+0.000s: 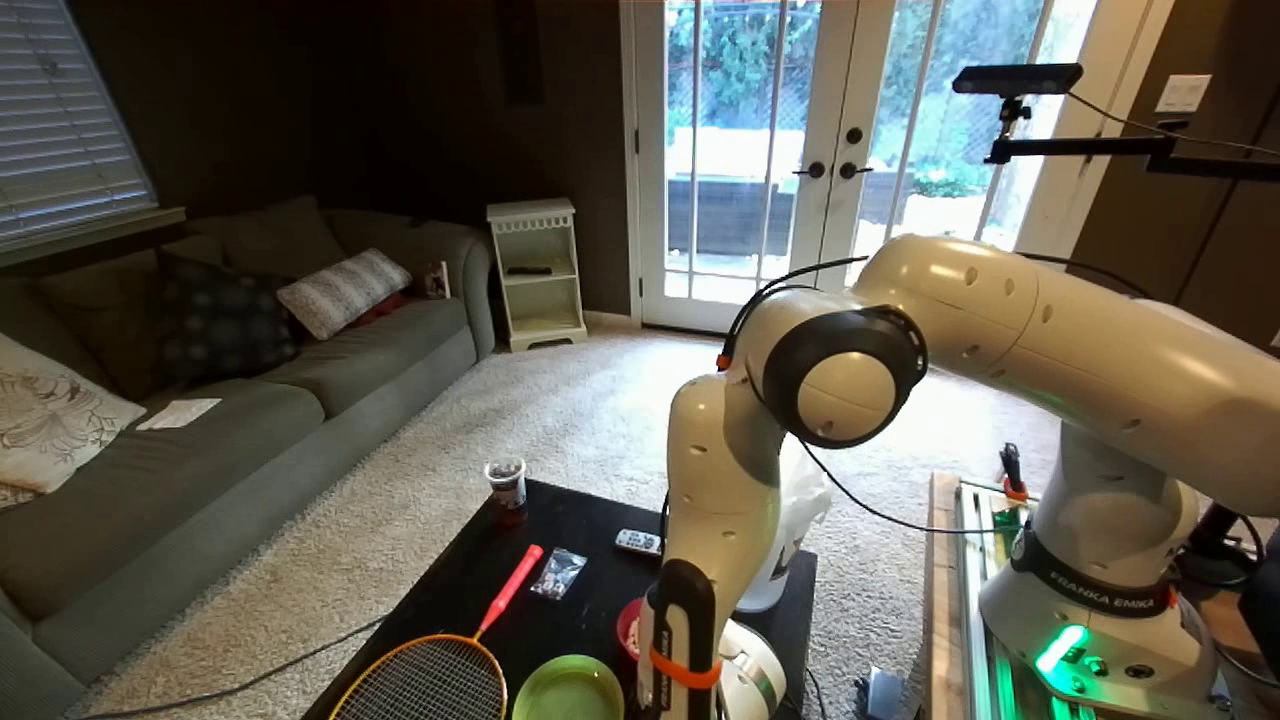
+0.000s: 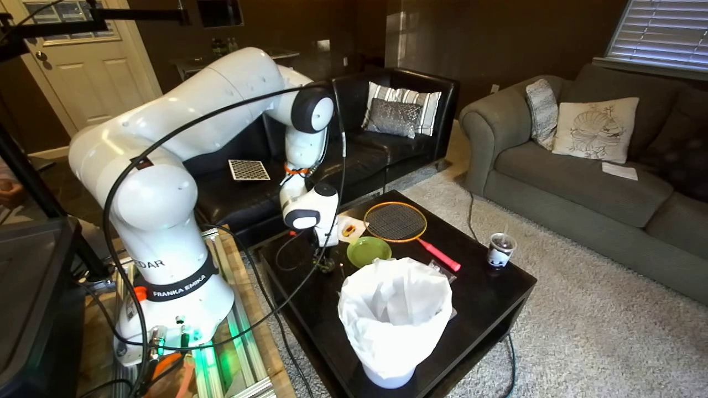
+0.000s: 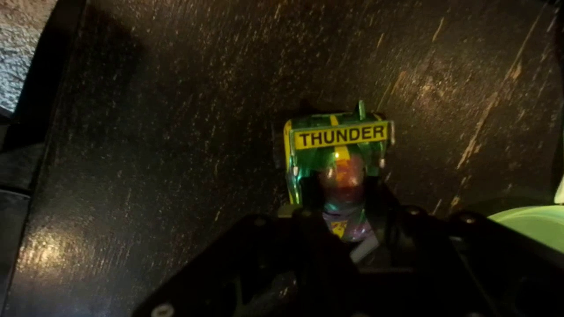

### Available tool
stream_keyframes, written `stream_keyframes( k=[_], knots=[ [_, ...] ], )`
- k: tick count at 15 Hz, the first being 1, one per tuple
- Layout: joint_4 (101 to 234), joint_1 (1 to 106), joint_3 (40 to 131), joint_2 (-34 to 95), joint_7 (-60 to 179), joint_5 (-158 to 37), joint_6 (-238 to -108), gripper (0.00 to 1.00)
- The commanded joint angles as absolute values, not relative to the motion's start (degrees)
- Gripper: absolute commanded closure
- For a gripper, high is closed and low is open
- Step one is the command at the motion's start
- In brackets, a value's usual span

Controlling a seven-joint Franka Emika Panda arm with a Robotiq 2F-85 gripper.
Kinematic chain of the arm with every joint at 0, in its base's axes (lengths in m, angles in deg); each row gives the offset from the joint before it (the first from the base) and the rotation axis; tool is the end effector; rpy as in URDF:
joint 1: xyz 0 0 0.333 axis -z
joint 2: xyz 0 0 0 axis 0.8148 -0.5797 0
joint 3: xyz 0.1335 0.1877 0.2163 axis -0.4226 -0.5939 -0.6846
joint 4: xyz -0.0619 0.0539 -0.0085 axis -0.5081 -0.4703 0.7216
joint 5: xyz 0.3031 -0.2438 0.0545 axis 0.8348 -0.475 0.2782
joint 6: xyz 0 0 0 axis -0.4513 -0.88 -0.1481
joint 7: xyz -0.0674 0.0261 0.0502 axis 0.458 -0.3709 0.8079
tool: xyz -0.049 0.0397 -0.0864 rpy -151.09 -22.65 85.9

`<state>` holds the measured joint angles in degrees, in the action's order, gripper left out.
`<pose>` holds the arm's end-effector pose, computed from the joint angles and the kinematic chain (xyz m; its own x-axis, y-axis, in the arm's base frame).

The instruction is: Move the toy on the table

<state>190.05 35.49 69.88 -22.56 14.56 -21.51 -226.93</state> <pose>0.4070 0.2066 -0.1211 0.4699 -0.8766 -0.1039 -0.8827 -0.4665 -0.0567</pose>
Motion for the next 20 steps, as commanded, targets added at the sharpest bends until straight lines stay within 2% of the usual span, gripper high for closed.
stream_keyframes(
  k=[1,7,20],
  knots=[
    [194.12,41.2,64.35,-21.19,12.44,-19.19,-231.31,0.92],
    [195.45,45.6,61.21,-23.87,8.07,-18.36,-237.75,0.92],
    [194.9,45.34,62.44,-26.76,1.58,-18.36,-237.47,0.92]
  ],
)
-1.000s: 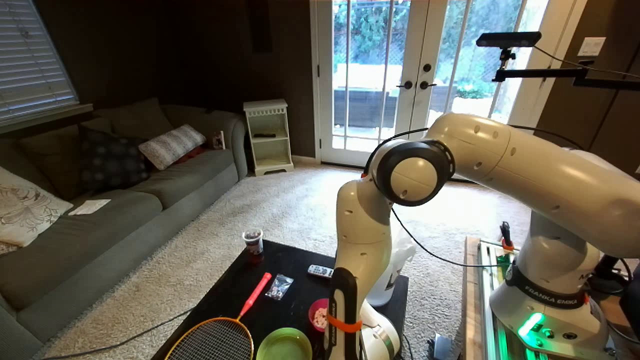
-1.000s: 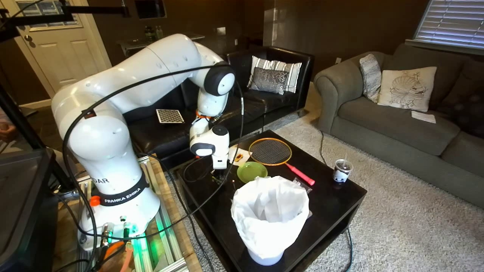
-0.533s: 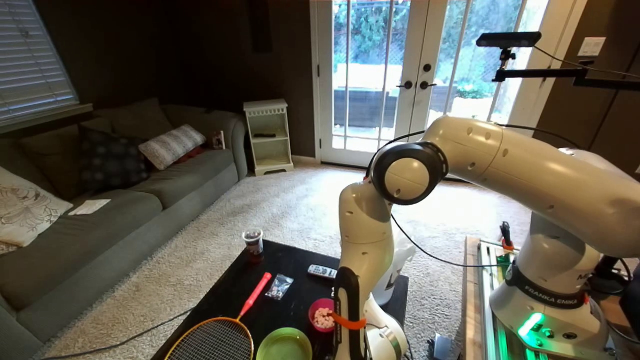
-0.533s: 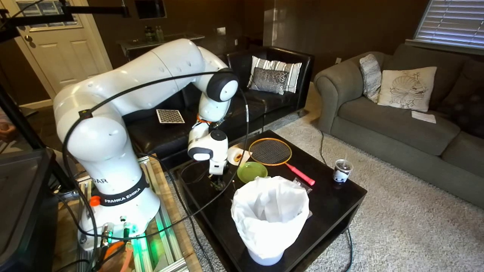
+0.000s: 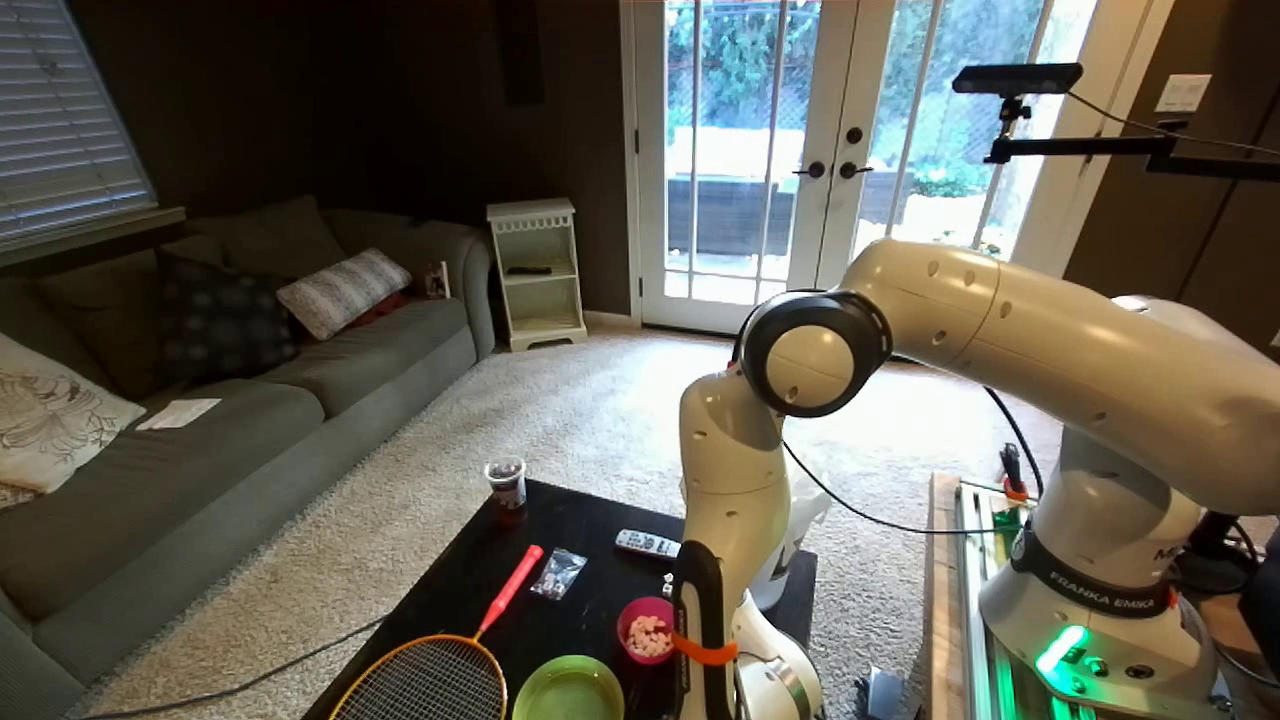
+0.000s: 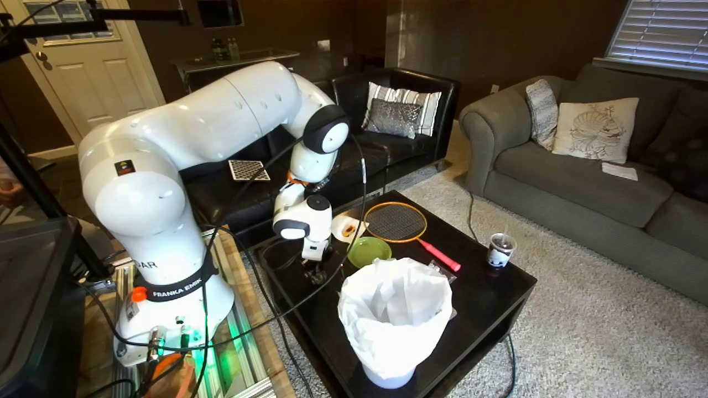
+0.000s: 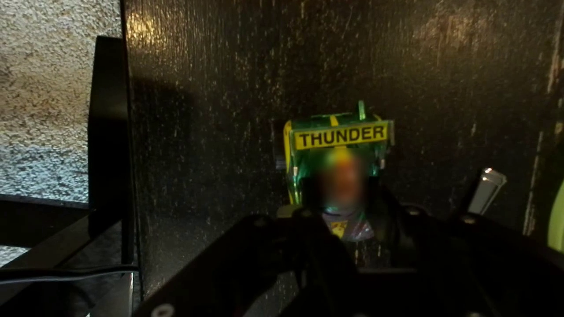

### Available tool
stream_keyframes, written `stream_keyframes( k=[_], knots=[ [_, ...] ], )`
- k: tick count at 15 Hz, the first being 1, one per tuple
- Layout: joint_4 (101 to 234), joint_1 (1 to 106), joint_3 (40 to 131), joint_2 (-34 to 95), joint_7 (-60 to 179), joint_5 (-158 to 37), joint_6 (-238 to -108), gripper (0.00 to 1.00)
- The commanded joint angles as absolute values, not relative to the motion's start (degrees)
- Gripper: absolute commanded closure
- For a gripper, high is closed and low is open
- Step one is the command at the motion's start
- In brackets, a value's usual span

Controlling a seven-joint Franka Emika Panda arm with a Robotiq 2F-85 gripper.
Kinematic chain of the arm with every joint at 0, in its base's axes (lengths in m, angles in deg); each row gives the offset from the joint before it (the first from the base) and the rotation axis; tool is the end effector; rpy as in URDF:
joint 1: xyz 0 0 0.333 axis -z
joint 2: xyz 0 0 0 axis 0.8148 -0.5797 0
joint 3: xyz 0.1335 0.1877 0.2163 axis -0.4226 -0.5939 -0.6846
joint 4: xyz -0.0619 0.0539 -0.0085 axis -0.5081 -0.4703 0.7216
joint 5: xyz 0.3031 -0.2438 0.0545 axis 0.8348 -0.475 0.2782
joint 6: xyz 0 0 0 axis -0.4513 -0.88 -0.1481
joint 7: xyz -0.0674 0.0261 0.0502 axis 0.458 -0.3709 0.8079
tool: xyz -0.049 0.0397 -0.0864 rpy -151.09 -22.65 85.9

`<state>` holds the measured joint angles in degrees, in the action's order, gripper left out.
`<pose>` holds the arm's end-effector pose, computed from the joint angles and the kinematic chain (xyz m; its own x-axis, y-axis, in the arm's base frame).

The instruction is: Move the toy on the table

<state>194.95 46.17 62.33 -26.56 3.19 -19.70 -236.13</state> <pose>0.3647 0.1776 -0.1343 0.1161 -0.9832 -0.1405 -0.9932 -0.1159 -0.0100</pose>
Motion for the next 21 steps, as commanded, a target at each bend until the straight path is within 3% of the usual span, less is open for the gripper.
stream_keyframes(
  k=[1,2,3,9,21],
  knots=[
    [194.87,45.26,62.56,-26.78,1.29,-18.39,-237.46,0.92],
    [194.85,45.27,62.62,-26.8,1.08,-18.46,-237.46,0.54],
    [194.92,45.15,62.76,-26.73,0.86,-18.42,-237.58,0.42],
    [196.07,43.75,63.4,-25.12,-0.29,-17.46,-237.97,0.03],
    [202.42,36.73,65.83,-13.39,0.88,-10.15,-238.06,0.0]
  ],
)
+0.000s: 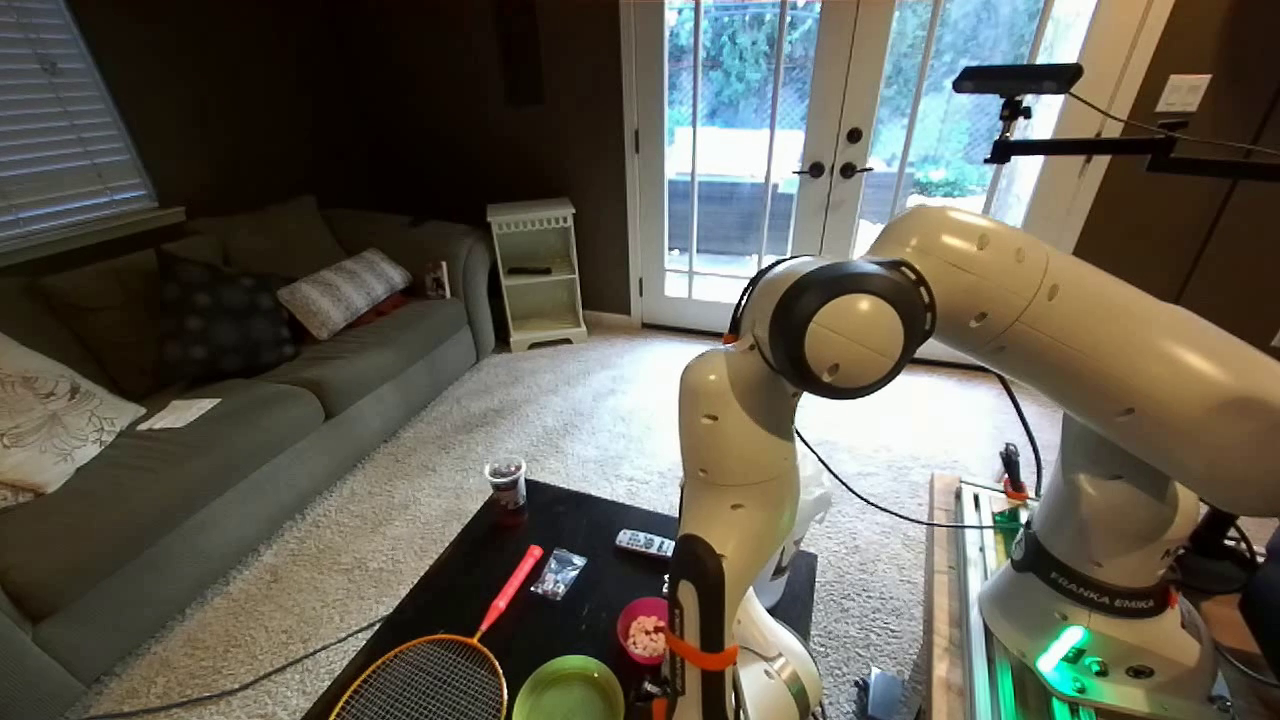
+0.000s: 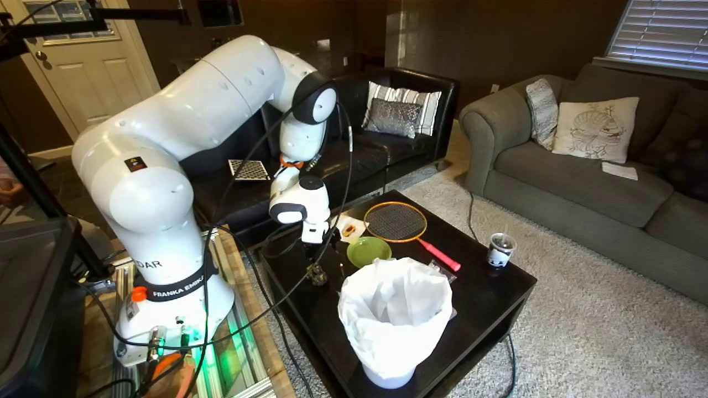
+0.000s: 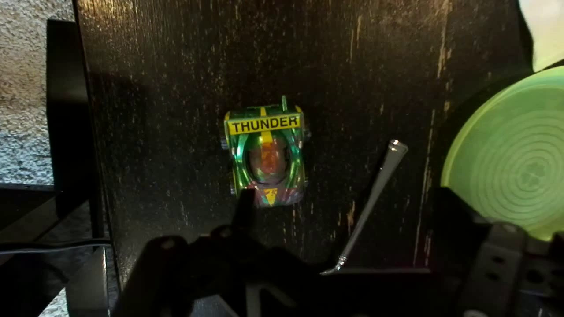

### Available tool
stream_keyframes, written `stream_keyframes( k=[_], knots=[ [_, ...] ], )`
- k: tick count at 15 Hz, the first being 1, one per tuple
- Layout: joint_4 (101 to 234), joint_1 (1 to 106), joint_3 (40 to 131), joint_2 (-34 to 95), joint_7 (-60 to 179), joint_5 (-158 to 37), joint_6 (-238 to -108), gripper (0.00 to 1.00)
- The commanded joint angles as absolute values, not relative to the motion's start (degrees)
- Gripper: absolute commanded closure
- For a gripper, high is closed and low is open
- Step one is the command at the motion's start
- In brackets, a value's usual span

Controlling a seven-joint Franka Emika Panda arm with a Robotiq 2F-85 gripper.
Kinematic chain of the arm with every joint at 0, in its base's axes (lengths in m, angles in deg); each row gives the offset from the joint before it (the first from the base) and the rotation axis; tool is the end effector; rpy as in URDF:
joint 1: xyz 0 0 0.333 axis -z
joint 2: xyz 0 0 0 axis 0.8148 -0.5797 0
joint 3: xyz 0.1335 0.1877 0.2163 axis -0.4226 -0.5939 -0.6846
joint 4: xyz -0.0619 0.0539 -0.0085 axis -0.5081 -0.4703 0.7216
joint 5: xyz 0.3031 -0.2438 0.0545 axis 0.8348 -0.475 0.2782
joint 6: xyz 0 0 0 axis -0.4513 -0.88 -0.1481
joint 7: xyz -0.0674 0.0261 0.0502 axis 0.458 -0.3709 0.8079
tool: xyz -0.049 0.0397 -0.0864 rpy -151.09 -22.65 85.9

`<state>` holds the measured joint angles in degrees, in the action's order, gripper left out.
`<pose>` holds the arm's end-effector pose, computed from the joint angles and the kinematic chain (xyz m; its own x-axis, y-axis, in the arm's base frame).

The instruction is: Move the toy on the table

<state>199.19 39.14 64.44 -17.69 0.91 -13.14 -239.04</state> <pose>0.3798 0.1931 -0.0788 0.1054 -0.9927 -0.0581 -0.9890 -0.0985 -0.1105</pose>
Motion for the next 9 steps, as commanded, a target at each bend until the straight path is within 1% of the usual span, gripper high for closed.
stream_keyframes(
  k=[1,9],
  knots=[
    [199.56,38.4,64.87,-16.76,1.05,-12.26,-238.78,0.0],
    [200.99,37.78,65.43,-15.15,1.09,-11.83,-238.75,0.0]
  ],
)
